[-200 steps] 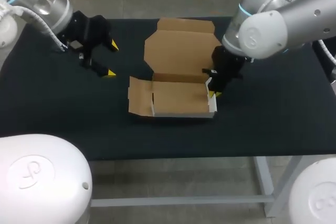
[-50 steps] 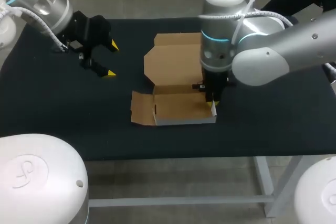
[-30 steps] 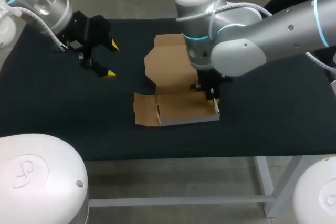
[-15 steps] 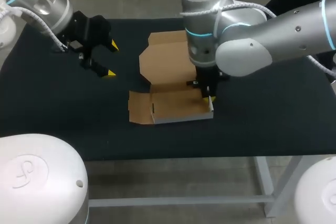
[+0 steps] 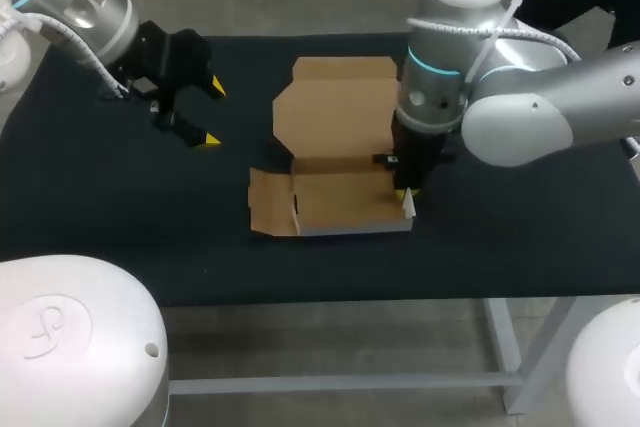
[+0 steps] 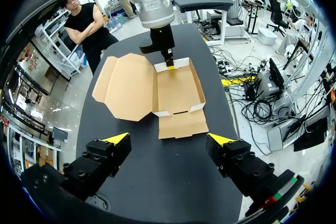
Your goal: Assemble the packaging by folding the flat box into shape, placing the metal phone stand inside, and closing the box properly
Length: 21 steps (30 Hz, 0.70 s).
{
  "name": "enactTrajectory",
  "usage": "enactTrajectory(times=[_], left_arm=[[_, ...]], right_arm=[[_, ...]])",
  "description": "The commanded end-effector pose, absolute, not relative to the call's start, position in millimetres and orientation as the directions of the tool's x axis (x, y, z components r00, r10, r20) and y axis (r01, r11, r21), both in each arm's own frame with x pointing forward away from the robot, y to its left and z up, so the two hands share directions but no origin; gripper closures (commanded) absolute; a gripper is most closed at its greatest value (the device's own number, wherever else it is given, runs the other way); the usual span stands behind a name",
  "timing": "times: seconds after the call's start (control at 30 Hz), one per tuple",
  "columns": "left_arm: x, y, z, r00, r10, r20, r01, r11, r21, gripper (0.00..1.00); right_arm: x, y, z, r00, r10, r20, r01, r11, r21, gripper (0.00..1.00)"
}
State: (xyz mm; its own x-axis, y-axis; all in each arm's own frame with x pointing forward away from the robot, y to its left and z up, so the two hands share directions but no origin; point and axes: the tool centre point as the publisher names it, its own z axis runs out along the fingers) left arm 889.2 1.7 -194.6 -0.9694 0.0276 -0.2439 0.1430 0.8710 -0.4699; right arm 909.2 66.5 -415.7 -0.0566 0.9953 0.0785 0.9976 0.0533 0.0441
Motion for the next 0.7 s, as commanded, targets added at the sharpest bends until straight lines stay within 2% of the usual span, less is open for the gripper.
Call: enactTrajectory(times=[0.03, 0.7], left_arm=[[888.8, 1.7, -193.3, -0.970, 0.028, -0.242, 0.141, 0.874, -0.465, 0.00], [888.8, 1.7, -193.3, -0.970, 0.028, -0.242, 0.141, 0.874, -0.465, 0.00]], right_arm=[[912.2, 69.2, -416.2, -0.060, 0.996, 0.064, 0.998, 0.058, 0.027, 1.00], [912.7, 70.4, -419.8, -0.047, 0.999, 0.011, 0.999, 0.047, 0.004, 1.00]])
